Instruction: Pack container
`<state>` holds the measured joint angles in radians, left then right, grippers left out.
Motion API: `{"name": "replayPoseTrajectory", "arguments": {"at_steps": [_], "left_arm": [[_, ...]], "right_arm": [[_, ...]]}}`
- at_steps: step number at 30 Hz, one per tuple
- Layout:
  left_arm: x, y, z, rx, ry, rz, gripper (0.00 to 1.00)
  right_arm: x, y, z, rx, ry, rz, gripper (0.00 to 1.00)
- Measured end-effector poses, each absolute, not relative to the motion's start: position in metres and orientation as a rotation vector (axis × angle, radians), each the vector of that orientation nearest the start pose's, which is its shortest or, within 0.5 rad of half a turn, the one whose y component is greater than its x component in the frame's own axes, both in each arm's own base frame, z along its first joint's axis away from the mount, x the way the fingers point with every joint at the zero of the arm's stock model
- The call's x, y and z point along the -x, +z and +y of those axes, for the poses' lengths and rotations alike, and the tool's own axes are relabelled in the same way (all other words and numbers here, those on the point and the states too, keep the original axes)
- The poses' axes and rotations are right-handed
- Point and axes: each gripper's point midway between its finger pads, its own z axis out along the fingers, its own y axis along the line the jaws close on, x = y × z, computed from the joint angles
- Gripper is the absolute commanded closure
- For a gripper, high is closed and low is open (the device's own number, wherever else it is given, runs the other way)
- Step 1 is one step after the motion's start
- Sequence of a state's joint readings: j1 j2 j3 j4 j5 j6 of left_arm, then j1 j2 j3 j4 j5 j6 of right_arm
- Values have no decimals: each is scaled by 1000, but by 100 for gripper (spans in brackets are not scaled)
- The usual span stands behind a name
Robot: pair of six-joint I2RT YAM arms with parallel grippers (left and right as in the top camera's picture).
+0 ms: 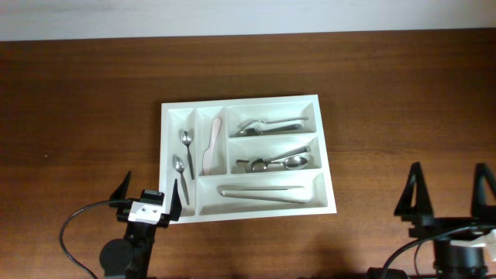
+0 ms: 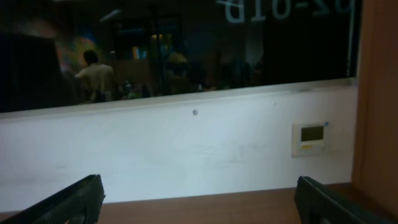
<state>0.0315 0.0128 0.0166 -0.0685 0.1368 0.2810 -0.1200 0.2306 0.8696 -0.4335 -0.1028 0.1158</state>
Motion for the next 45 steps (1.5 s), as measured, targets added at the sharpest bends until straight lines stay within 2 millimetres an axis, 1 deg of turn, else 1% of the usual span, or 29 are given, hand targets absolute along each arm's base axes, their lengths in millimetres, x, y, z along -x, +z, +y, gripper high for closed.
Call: {"name": "replayPoseTrajectory", "arguments": {"at_steps": [2, 6, 14, 20, 25, 32, 38, 42, 45], "left_arm": [[-245, 162, -16, -307, 128, 1607, 1], [-245, 162, -16, -307, 128, 1607, 1], [-245, 162, -16, -307, 127, 1607, 1], [-245, 162, -16, -307, 128, 1607, 1], [-245, 162, -16, -307, 127, 1607, 1], [-245, 162, -16, -307, 127, 1607, 1], [-245, 162, -16, -307, 127, 1607, 1], [-245, 162, -16, -307, 127, 1607, 1], [-245, 162, -16, -307, 127, 1607, 1]], "right_arm": [[-164, 410, 1, -62, 80, 1356, 1], [-163, 399, 3, -56, 96, 1320, 1], [-169, 379, 6, -39, 123, 1218, 1], [-179, 368, 7, -37, 123, 1195, 1], [-191, 348, 7, -39, 122, 1237, 1], [-217, 298, 7, -43, 120, 1320, 1], [-231, 261, 7, -46, 119, 1377, 1], [-236, 240, 8, -48, 118, 1421, 1], [-239, 228, 8, -49, 118, 1444, 1]]}}
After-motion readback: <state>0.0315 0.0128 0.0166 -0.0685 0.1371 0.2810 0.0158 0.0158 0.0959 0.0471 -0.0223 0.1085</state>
